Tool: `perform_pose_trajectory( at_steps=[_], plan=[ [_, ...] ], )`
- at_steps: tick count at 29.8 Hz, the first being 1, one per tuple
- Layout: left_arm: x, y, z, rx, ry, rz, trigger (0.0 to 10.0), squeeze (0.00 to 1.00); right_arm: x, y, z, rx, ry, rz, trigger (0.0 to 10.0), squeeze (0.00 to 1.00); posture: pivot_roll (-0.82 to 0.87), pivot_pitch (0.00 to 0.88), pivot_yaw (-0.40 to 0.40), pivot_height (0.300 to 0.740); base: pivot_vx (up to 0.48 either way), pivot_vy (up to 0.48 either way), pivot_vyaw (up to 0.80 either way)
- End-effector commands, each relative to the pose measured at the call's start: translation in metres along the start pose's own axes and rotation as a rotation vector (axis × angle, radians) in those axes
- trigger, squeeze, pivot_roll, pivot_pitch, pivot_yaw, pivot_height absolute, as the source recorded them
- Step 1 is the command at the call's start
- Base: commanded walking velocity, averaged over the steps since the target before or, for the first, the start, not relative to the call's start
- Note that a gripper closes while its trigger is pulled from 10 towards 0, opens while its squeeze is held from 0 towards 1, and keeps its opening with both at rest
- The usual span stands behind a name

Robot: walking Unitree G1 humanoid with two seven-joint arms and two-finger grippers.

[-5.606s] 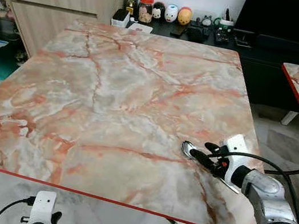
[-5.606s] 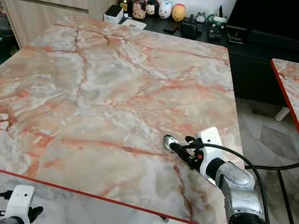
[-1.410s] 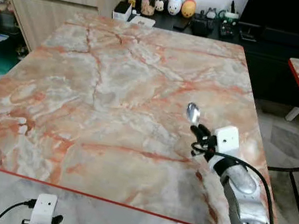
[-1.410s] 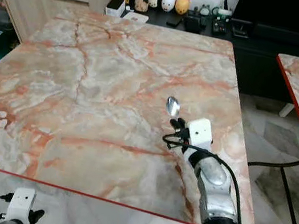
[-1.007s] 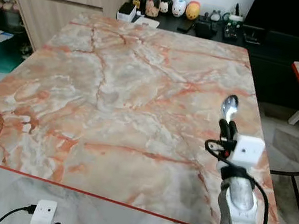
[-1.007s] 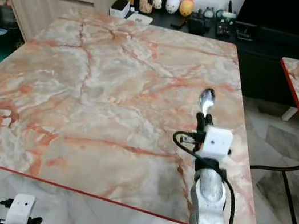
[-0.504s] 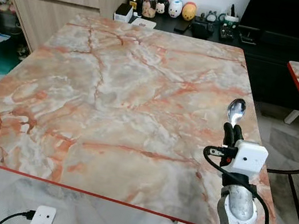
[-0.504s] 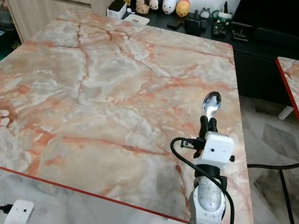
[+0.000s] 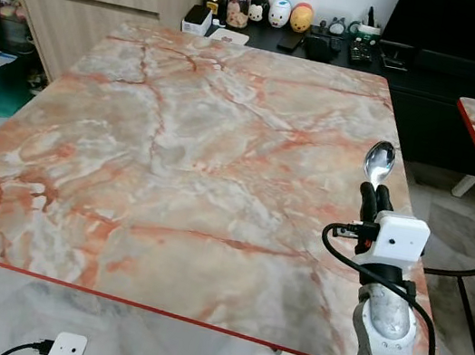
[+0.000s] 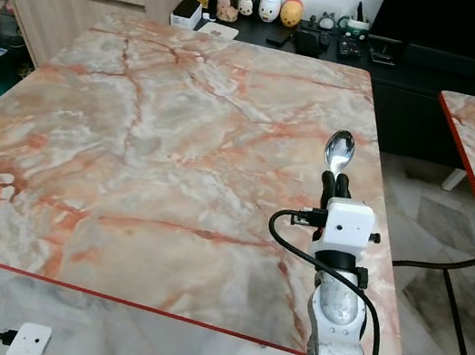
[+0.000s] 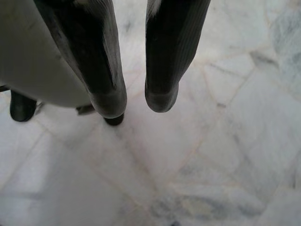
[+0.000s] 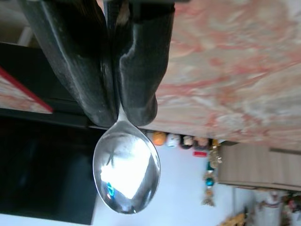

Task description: Setting the table

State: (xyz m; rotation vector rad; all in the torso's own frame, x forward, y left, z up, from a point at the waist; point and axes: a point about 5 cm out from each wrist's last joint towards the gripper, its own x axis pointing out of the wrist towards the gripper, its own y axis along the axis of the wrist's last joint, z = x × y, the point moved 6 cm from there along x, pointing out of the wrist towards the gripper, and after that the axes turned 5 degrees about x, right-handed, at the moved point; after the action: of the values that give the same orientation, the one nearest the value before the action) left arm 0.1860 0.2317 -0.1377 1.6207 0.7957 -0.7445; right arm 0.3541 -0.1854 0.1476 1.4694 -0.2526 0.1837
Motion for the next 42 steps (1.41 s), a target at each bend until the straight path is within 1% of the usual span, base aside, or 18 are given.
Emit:
perform_pose_trajectory(
  at_steps=[1, 3, 4, 7, 10, 16, 27, 33, 42],
  plan=[
    [0.000, -0.002, 0.002, 0.007, -0.004, -0.010, 10.0, 0.00, 0.006, 0.016, 0.005, -0.002, -0.026, 0.053, 10.0, 0.00, -0.05, 0.000, -0.018, 0.740, 0.000, -0.379, 0.00],
    [0.000, 0.000, 0.002, 0.007, -0.003, -0.005, 10.0, 0.00, 0.007, 0.019, 0.006, -0.002, -0.030, 0.063, 10.0, 0.00, -0.05, 0.000, -0.017, 0.740, 0.000, -0.390, 0.00],
    [0.001, 0.003, 0.001, 0.003, 0.001, 0.005, 10.0, 0.00, 0.007, 0.021, 0.004, -0.022, -0.024, 0.069, 10.0, 0.00, -0.06, 0.000, -0.017, 0.740, 0.000, -0.390, 0.00],
    [0.001, 0.007, 0.001, -0.001, 0.002, 0.018, 10.0, 0.00, 0.007, 0.023, 0.003, -0.004, -0.029, 0.076, 10.0, 0.00, -0.06, 0.000, -0.015, 0.740, 0.000, -0.389, 0.00],
    [0.002, 0.009, 0.002, -0.003, 0.003, 0.025, 10.0, 0.00, 0.009, 0.024, 0.001, -0.008, -0.021, 0.079, 10.0, 0.00, -0.06, 0.000, -0.014, 0.740, 0.000, -0.390, 0.00],
    [0.002, 0.014, 0.003, -0.011, 0.002, 0.041, 10.0, 0.00, 0.015, 0.035, -0.001, -0.008, -0.015, 0.111, 10.0, 0.00, -0.07, 0.000, -0.018, 0.740, 0.000, -0.394, 0.00],
    [0.003, 0.018, 0.004, -0.032, -0.003, 0.059, 10.0, 0.00, 0.017, 0.038, -0.001, -0.006, -0.017, 0.120, 10.0, 0.00, -0.06, 0.000, -0.022, 0.740, 0.000, -0.404, 0.00],
    [0.003, 0.021, 0.006, -0.041, -0.007, 0.069, 10.0, 0.00, 0.020, 0.043, -0.004, 0.018, -0.014, 0.132, 10.0, 0.00, -0.07, 0.000, -0.024, 0.740, 0.000, -0.433, 0.00],
    [0.003, 0.022, 0.008, -0.054, -0.010, 0.073, 10.0, 0.00, 0.022, 0.043, -0.006, 0.032, -0.007, 0.131, 10.0, 0.00, -0.06, 0.000, -0.025, 0.740, 0.000, -0.446, 0.00]
  ],
)
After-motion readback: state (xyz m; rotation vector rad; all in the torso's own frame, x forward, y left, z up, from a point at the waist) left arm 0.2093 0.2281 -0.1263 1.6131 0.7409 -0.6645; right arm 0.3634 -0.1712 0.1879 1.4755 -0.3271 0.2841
